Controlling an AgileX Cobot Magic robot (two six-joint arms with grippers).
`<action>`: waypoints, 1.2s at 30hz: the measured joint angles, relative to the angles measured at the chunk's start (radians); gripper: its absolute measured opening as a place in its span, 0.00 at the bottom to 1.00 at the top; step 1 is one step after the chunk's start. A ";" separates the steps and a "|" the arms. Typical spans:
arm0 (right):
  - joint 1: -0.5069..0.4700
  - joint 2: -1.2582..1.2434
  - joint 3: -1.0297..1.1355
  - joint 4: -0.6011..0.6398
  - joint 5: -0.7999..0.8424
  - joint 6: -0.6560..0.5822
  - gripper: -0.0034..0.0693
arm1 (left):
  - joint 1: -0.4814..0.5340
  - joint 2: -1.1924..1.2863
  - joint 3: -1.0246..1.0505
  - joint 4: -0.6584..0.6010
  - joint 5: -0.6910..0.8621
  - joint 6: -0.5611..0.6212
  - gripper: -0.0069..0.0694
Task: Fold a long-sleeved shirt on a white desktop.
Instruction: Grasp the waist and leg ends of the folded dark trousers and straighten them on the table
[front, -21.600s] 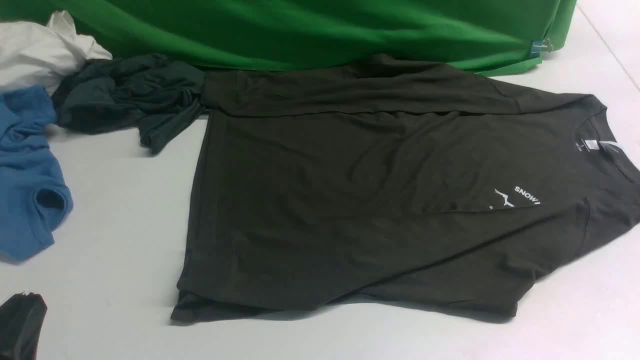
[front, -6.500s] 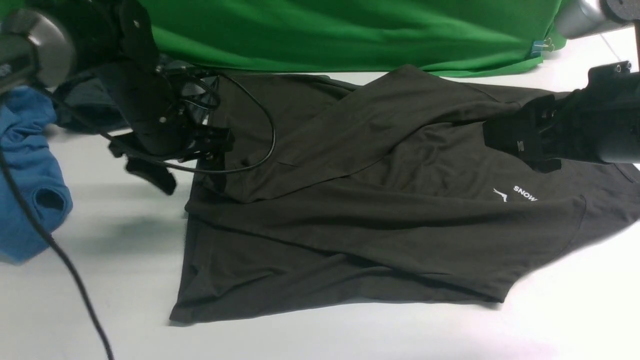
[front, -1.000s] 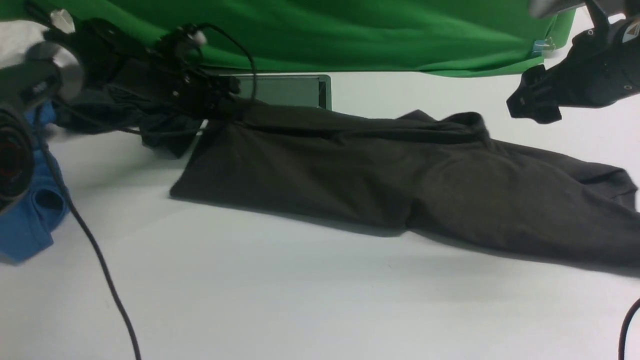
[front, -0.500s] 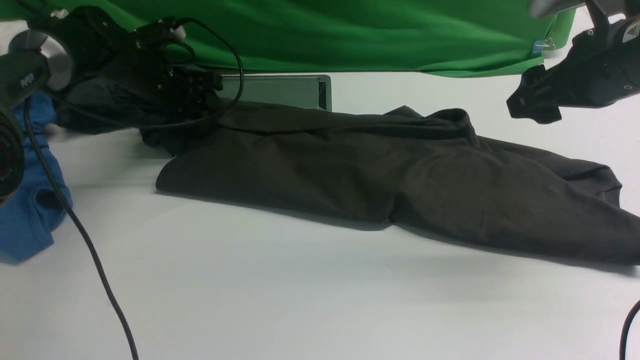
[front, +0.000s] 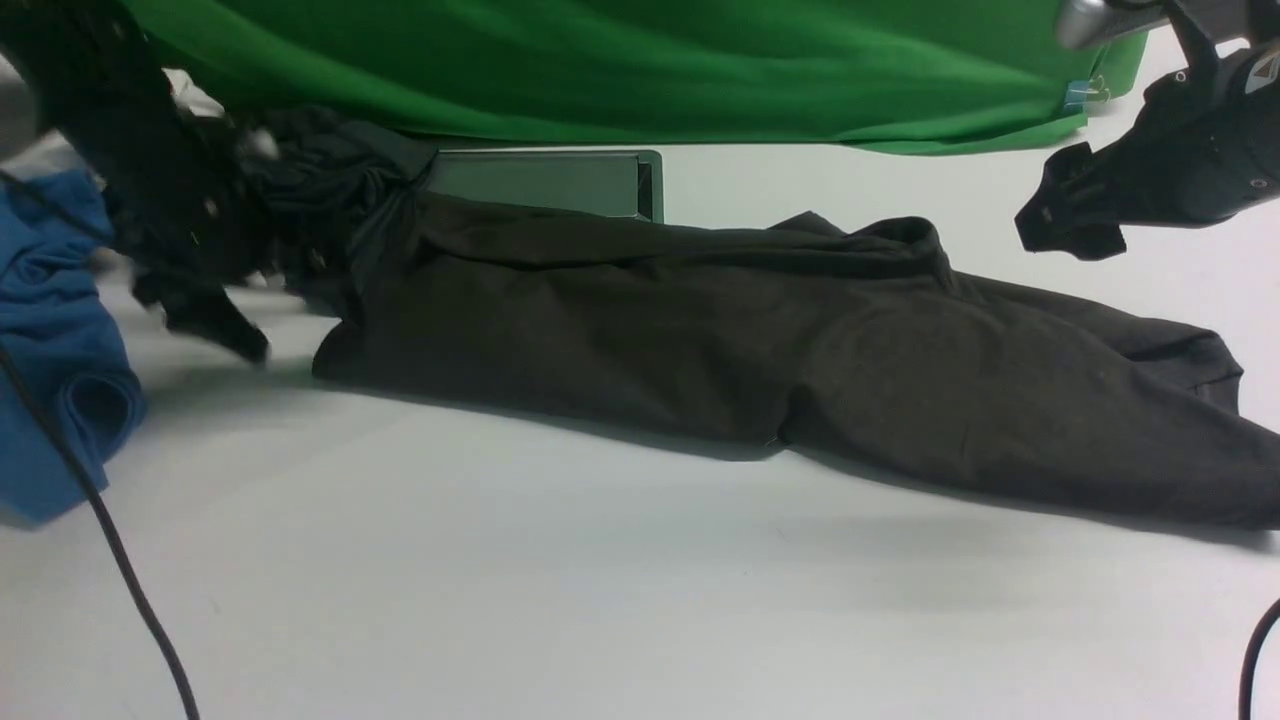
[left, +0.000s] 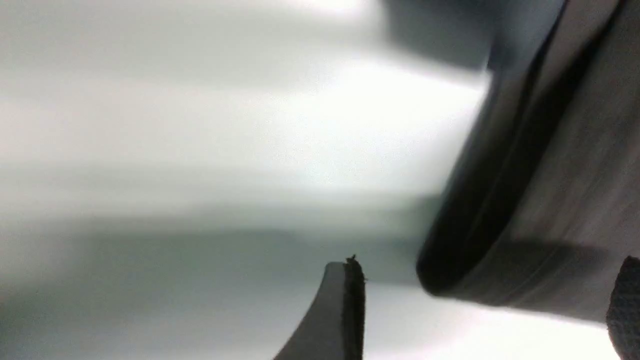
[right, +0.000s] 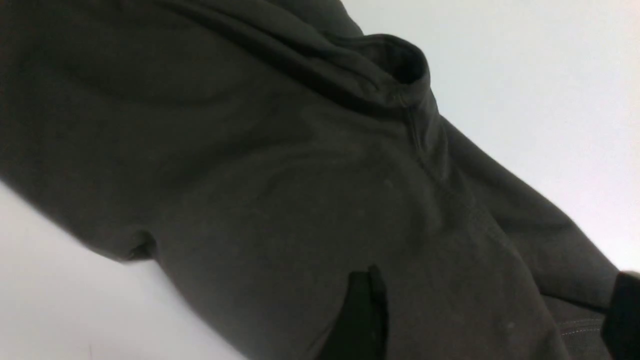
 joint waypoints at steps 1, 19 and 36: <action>0.000 0.000 0.000 0.001 0.000 0.000 0.85 | -0.006 0.000 0.031 -0.019 -0.023 0.011 1.00; 0.000 -0.007 0.000 0.015 0.003 0.000 0.85 | -0.017 0.004 0.125 -0.189 -0.177 0.134 0.19; 0.000 -0.236 0.019 0.083 0.013 -0.028 0.13 | -0.023 -0.430 0.703 -0.113 -0.577 0.108 0.18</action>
